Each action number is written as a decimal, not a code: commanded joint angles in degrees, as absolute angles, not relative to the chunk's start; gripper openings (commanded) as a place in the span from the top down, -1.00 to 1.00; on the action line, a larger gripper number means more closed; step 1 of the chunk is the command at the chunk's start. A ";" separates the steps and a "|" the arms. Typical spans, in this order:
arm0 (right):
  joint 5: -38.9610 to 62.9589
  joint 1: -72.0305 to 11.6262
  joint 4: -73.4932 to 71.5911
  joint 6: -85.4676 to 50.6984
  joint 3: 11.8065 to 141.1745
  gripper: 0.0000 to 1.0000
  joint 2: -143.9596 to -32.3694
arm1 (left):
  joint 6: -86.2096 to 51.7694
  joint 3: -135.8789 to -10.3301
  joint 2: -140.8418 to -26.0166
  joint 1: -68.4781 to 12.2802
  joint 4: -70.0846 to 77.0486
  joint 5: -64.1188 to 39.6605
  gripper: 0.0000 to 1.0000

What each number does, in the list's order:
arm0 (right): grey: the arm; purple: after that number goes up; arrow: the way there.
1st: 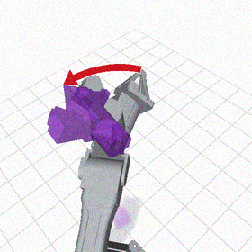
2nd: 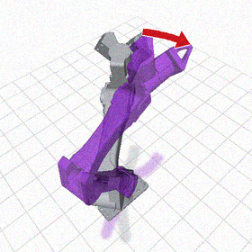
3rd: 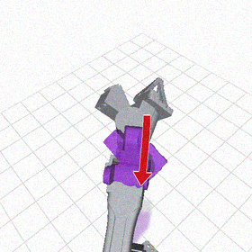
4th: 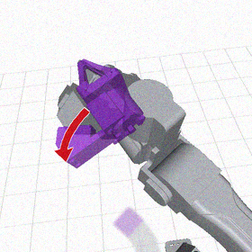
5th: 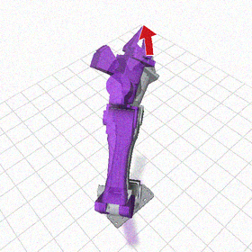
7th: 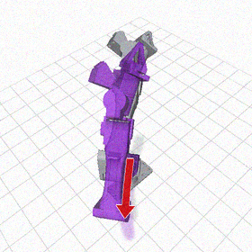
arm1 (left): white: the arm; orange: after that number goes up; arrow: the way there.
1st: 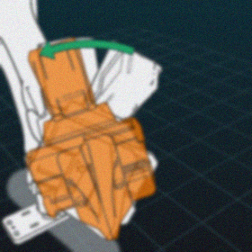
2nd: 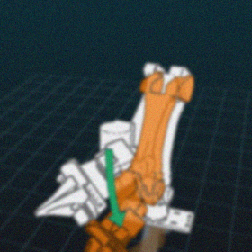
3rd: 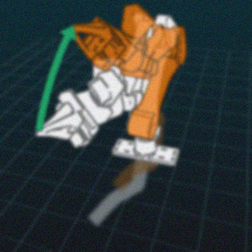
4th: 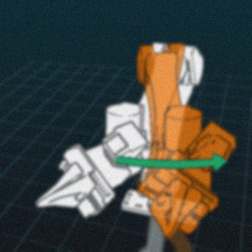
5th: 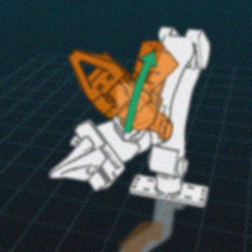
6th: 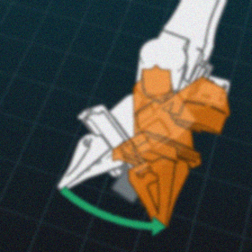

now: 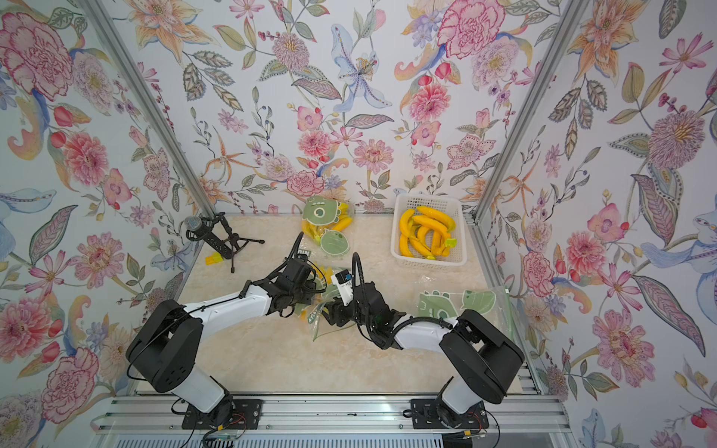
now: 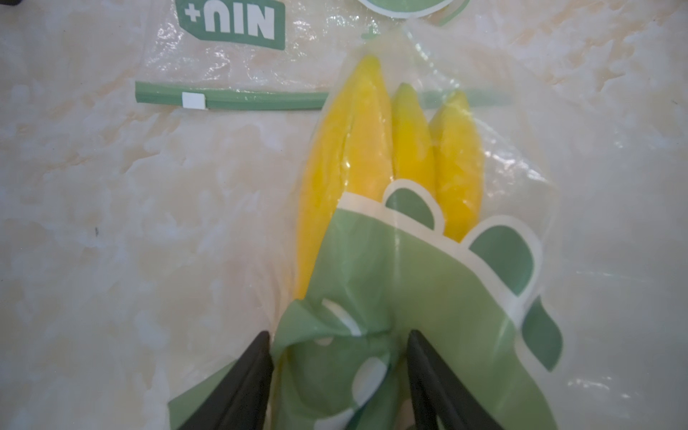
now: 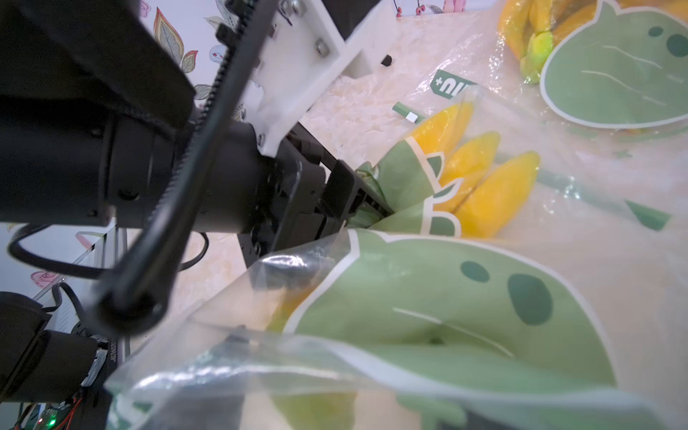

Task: Open the zip-top bag and take out the banana
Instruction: Pick up the banana from the zipper food storage bag.

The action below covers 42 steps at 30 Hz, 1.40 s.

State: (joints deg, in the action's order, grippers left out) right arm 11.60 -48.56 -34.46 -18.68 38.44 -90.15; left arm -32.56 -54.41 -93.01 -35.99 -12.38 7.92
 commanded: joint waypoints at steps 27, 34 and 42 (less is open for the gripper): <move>15.94 -48.56 -28.22 -8.55 36.43 0.77 -89.27 | -32.64 -45.55 -80.81 -27.12 -11.14 0.04 -0.68; 16.35 -48.81 -30.14 -9.14 36.03 0.78 -90.42 | -35.49 -42.28 -82.82 -26.72 -4.66 -6.29 -0.73; 16.68 -49.64 -31.32 -9.38 35.68 0.79 -91.72 | -39.90 -41.84 -88.69 -26.72 5.81 -13.44 -0.57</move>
